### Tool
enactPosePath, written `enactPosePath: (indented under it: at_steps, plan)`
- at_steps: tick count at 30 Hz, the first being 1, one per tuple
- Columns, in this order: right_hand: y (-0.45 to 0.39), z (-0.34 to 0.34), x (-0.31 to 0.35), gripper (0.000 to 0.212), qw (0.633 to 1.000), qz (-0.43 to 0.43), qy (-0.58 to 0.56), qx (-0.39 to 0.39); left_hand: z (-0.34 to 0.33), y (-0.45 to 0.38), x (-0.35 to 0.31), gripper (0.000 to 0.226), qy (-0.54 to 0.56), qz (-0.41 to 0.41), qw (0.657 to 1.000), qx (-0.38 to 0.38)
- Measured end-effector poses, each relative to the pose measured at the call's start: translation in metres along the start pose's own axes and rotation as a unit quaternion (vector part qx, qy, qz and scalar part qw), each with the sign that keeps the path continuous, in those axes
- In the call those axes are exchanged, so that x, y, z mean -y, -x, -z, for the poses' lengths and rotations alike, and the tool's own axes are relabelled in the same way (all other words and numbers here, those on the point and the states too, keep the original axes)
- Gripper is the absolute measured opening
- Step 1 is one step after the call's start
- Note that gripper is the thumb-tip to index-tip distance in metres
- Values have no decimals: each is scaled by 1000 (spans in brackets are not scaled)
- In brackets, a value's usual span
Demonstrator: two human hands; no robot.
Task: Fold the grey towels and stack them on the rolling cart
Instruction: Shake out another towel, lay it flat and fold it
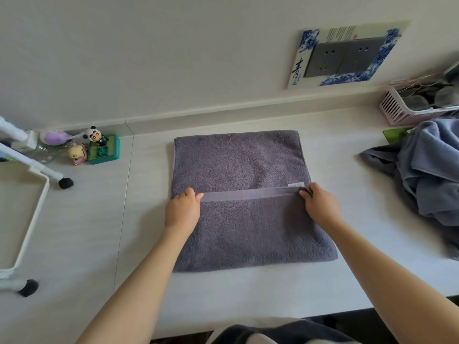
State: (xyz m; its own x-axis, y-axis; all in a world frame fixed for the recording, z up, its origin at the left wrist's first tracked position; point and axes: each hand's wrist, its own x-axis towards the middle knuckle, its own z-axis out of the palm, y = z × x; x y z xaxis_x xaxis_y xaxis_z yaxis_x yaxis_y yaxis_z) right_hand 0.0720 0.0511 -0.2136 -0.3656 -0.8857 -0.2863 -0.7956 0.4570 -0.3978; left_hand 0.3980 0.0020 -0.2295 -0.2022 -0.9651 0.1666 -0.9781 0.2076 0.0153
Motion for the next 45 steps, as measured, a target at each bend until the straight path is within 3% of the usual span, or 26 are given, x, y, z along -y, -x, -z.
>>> enactPosePath:
  at_steps: [4,9,12,15,17,19,21,26,32,34,38,45]
  plan:
    - [-5,-1,2,21,999,21,36,11,-8,-3,0,37,-28,-14,999,28]
    - [-5,-5,3,23,997,19,69,28,-12,3,-2,28,-52,33,994,92]
    - [8,-6,8,36,992,14,119,-44,-6,4,-14,27,-38,42,998,29]
    - [32,-23,30,47,965,148,142,-166,-1,25,-52,36,57,-63,996,-17]
    - [53,-50,45,40,951,239,129,-150,-4,50,-82,51,92,-112,989,28]
    - [68,-74,47,43,950,274,119,-89,-11,66,-92,59,79,-108,988,80]
    - [73,-83,32,49,953,267,137,-50,-19,75,-81,63,48,-90,988,112]
    - [57,-70,-1,57,978,139,141,-73,-19,78,-39,62,32,-15,993,116]
    - [52,-59,-13,65,984,65,152,-68,-15,76,-25,63,42,43,989,132]
    - [62,-60,1,62,981,91,149,-86,-8,75,-36,63,66,40,990,121]
    - [100,-84,25,55,963,227,135,-60,-1,95,-57,62,62,-75,985,141]
    - [101,-83,5,64,975,148,156,-53,-1,108,-6,64,31,17,982,183]
